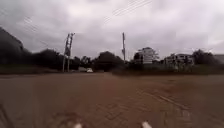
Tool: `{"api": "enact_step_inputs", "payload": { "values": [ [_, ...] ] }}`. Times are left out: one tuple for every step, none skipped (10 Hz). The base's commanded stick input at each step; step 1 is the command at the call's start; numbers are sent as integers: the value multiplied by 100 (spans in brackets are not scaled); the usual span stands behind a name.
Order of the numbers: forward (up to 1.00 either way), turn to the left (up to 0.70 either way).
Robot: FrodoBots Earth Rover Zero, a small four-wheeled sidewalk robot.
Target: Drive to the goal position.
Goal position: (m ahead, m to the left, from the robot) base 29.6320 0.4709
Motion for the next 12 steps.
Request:
{"api": "enact_step_inputs", "payload": {
  "values": [
    [70, 0],
    [70, 0],
    [70, 0],
    [70, 0],
    [70, 0],
    [70, 0],
    [70, 0],
    [70, 0],
    [70, 0],
    [70, 0],
    [70, 0],
    [70, 0]
  ]
}}
